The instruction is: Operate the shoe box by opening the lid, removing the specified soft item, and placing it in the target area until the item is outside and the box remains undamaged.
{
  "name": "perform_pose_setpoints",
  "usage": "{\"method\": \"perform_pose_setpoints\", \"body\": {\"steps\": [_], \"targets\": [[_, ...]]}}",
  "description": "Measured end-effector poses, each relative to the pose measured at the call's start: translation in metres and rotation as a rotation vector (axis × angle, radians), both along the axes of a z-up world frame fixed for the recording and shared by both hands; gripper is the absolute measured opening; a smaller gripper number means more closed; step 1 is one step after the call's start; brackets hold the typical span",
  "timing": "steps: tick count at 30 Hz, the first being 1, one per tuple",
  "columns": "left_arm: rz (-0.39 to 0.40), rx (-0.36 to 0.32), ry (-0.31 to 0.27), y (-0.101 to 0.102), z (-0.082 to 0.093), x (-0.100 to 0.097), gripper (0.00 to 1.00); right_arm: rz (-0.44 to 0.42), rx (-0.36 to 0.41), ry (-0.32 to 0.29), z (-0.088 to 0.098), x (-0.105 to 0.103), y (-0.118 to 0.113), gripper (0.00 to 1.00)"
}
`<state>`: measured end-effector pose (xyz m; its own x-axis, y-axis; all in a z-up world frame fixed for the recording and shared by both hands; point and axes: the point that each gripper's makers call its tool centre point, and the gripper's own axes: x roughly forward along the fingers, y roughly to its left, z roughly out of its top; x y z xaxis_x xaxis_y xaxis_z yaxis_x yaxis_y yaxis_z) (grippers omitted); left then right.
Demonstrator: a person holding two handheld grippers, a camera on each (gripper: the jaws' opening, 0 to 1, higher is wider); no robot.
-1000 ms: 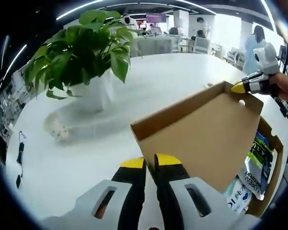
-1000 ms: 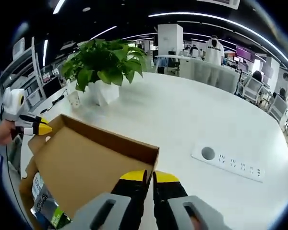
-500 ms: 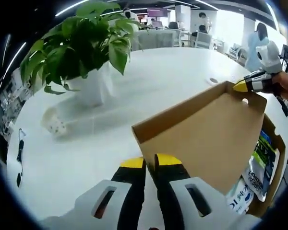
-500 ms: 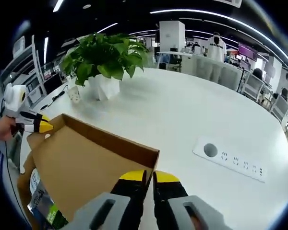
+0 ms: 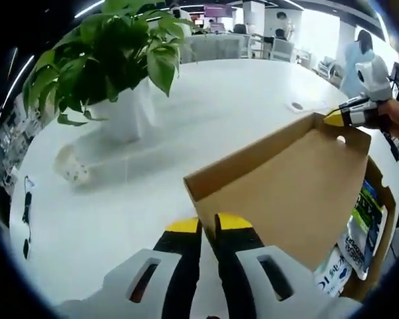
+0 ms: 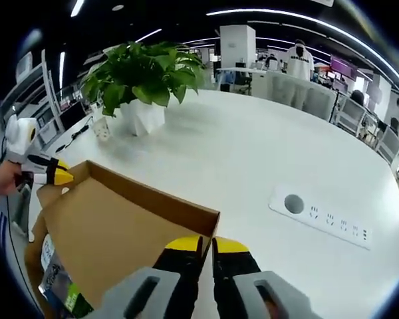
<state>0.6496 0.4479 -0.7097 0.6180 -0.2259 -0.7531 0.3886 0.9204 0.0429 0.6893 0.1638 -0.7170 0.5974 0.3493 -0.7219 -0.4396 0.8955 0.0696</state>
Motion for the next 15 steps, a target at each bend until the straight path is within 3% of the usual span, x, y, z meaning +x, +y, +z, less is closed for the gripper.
{"method": "perform_pose_setpoints", "body": {"steps": [15], "targets": [[-0.028,0.044,-0.052,0.002,0.005,0.000,0.09,-0.001,-0.023,0.008,-0.004,-0.010,-0.002,0.04]]}}
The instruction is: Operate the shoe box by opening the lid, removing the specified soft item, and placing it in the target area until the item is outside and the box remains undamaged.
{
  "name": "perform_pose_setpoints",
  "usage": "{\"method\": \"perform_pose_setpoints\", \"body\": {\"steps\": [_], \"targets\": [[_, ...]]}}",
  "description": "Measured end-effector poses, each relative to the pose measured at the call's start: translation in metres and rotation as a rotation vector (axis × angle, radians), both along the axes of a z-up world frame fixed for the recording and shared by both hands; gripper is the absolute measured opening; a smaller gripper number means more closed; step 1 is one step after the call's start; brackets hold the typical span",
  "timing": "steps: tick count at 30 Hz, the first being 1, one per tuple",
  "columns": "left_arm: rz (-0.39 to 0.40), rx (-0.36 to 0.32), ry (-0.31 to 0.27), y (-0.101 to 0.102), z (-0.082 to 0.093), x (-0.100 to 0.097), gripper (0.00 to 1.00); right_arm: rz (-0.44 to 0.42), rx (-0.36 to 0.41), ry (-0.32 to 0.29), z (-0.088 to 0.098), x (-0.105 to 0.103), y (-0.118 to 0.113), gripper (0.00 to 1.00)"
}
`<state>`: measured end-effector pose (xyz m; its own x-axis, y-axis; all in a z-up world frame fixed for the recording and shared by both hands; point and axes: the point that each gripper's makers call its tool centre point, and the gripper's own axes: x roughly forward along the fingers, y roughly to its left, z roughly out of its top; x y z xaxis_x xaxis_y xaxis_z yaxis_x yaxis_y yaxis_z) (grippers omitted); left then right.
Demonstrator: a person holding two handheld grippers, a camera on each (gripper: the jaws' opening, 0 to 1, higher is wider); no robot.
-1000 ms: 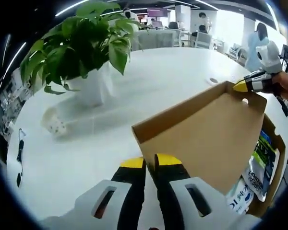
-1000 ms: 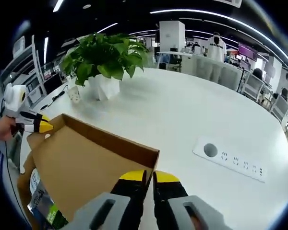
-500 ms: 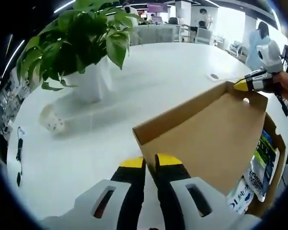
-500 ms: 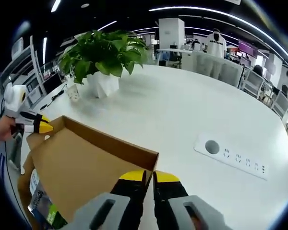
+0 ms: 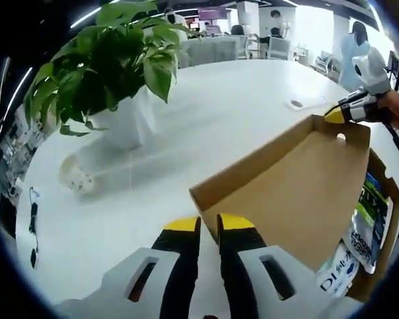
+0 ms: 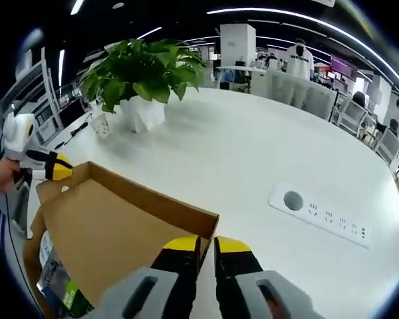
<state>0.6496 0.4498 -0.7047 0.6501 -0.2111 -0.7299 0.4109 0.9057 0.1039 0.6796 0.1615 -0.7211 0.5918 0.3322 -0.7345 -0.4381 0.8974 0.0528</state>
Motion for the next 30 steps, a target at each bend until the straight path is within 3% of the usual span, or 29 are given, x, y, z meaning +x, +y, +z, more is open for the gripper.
{"method": "perform_pose_setpoints", "body": {"steps": [15,30], "targets": [[0.009,-0.012,-0.035,0.005,0.022,-0.010,0.09,-0.005,-0.001,-0.020,0.017,-0.016,-0.007,0.07],[-0.028,-0.043,-0.082,-0.009,0.055,-0.041,0.16,-0.026,0.043,-0.075,0.048,-0.056,-0.013,0.20]]}}
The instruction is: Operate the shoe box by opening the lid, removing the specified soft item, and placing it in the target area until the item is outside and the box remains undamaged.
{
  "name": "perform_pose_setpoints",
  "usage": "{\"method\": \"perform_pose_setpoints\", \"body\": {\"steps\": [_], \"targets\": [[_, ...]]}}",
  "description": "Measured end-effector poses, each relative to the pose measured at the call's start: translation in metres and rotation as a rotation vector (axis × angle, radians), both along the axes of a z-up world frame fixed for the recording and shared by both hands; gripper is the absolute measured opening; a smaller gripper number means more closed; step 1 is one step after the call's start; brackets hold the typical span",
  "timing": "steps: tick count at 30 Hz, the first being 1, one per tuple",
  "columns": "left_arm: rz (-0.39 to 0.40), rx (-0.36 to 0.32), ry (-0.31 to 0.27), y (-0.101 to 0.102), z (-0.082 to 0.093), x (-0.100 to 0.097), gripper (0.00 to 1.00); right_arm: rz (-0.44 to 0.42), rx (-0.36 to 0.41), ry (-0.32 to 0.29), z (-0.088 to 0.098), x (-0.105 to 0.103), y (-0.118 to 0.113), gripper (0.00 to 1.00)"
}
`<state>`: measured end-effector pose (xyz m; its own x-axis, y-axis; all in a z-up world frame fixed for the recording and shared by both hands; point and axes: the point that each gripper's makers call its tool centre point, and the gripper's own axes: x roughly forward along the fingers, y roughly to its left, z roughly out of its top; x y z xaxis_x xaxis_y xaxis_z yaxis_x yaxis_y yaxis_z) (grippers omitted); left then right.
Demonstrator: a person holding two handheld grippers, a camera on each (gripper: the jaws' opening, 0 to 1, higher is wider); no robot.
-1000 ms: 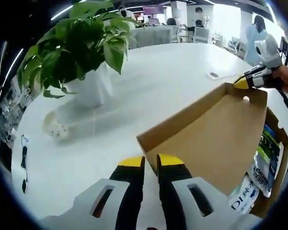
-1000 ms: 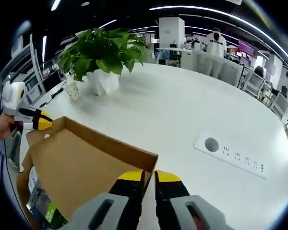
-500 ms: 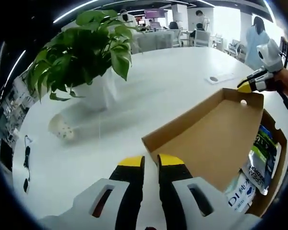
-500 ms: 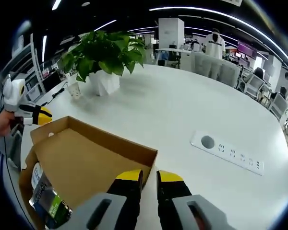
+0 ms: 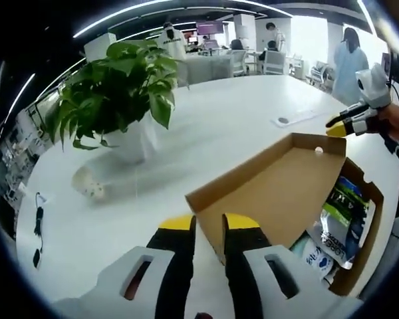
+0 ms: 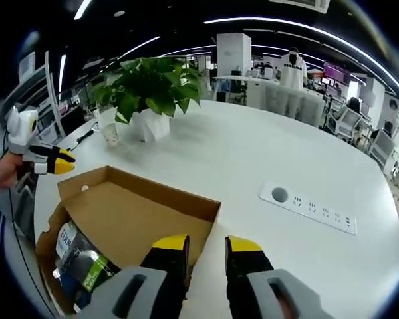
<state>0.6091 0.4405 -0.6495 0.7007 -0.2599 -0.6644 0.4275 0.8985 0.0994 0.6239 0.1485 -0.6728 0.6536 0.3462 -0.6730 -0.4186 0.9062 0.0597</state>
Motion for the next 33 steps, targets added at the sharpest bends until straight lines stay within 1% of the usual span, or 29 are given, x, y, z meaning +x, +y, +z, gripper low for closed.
{"method": "perform_pose_setpoints", "body": {"steps": [6,11,13,15,17,19,24,25,28,30,31,33], "targets": [[-0.018,-0.031,-0.028,-0.010,0.012,-0.016,0.22,-0.029,0.046,-0.016,0.014,-0.016,-0.001,0.25],[-0.040,-0.056,-0.038,-0.024,0.013,-0.032,0.25,-0.008,0.060,-0.038,0.024,-0.030,0.006,0.30],[-0.047,-0.066,-0.039,-0.029,0.014,-0.038,0.27,-0.011,0.090,-0.042,0.029,-0.036,0.008,0.33],[-0.047,-0.079,-0.047,-0.031,0.017,-0.043,0.30,-0.016,0.098,-0.057,0.033,-0.042,0.006,0.34],[-0.049,-0.096,-0.052,-0.033,0.019,-0.049,0.32,-0.028,0.117,-0.057,0.033,-0.049,0.003,0.35],[-0.051,-0.097,-0.060,-0.034,0.021,-0.054,0.33,-0.035,0.126,-0.055,0.032,-0.056,0.000,0.37],[-0.059,-0.121,-0.070,-0.035,0.023,-0.066,0.37,-0.035,0.122,-0.060,0.031,-0.070,-0.012,0.41],[-0.062,-0.123,-0.068,-0.036,0.022,-0.068,0.38,-0.035,0.122,-0.060,0.030,-0.069,-0.016,0.41],[-0.076,-0.123,-0.073,-0.037,0.017,-0.076,0.40,-0.040,0.117,-0.062,0.028,-0.077,-0.025,0.42],[-0.069,-0.159,-0.062,-0.040,0.014,-0.079,0.42,-0.046,0.122,-0.061,0.028,-0.085,-0.029,0.41],[-0.066,-0.172,-0.060,-0.041,0.013,-0.082,0.43,-0.048,0.124,-0.059,0.027,-0.085,-0.033,0.41],[-0.072,-0.165,-0.061,-0.043,0.011,-0.087,0.43,-0.046,0.125,-0.058,0.027,-0.090,-0.036,0.41]]}}
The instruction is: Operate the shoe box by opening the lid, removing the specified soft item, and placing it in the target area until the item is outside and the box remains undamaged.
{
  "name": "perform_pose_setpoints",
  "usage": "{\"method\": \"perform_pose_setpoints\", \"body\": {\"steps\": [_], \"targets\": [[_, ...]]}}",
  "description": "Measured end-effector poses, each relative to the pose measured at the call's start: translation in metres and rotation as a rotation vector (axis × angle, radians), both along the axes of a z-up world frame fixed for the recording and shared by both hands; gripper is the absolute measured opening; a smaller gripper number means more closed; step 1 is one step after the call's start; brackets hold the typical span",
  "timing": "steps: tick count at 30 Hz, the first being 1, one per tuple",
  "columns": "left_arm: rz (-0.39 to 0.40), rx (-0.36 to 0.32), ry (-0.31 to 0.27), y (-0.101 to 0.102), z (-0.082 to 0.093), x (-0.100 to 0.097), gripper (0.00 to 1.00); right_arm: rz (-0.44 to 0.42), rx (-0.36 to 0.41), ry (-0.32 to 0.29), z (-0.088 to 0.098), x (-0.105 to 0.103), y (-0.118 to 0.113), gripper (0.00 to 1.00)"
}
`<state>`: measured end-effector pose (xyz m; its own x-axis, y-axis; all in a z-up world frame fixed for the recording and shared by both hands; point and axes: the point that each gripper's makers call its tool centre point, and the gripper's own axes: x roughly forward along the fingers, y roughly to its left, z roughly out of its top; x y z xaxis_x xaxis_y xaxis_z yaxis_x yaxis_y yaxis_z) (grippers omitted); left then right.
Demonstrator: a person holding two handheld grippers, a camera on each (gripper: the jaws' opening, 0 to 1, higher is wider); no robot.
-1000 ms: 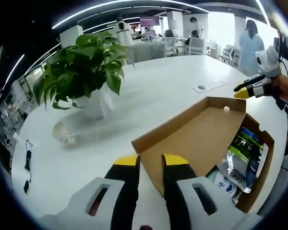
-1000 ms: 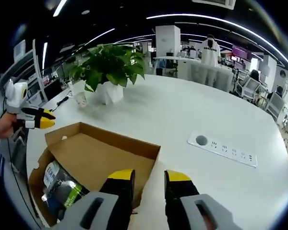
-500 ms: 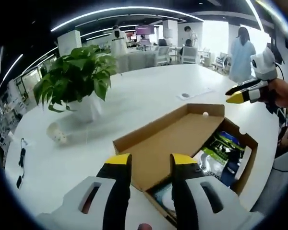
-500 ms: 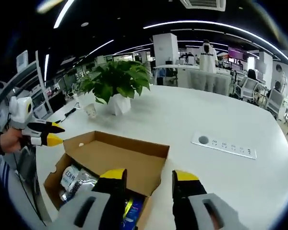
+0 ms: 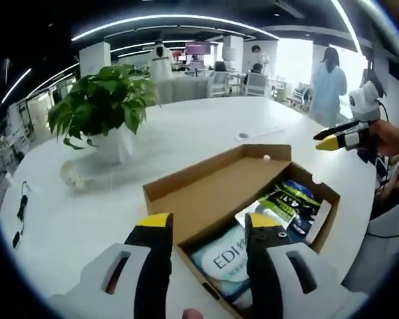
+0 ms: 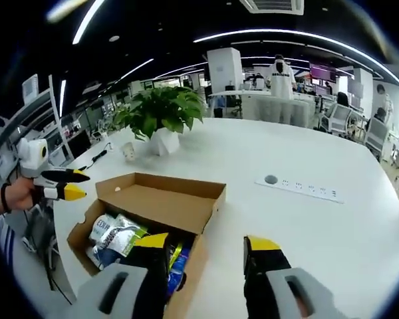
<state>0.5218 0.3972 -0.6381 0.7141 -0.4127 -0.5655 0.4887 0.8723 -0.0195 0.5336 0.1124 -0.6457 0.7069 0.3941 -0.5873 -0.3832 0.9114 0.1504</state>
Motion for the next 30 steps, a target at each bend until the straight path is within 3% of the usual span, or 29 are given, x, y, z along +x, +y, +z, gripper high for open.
{"method": "perform_pose_setpoints", "body": {"steps": [8,16,30], "targets": [[-0.038,-0.023,0.037,-0.020,-0.011,-0.022,0.45,-0.006,0.020,0.002,-0.006,-0.023,-0.003,0.42],[-0.046,-0.050,0.097,-0.034,-0.034,-0.033,0.43,0.007,0.007,0.015,-0.015,-0.044,0.001,0.41],[-0.039,-0.077,0.183,-0.051,-0.054,-0.044,0.36,0.008,0.007,0.004,-0.011,-0.047,0.007,0.41]]}}
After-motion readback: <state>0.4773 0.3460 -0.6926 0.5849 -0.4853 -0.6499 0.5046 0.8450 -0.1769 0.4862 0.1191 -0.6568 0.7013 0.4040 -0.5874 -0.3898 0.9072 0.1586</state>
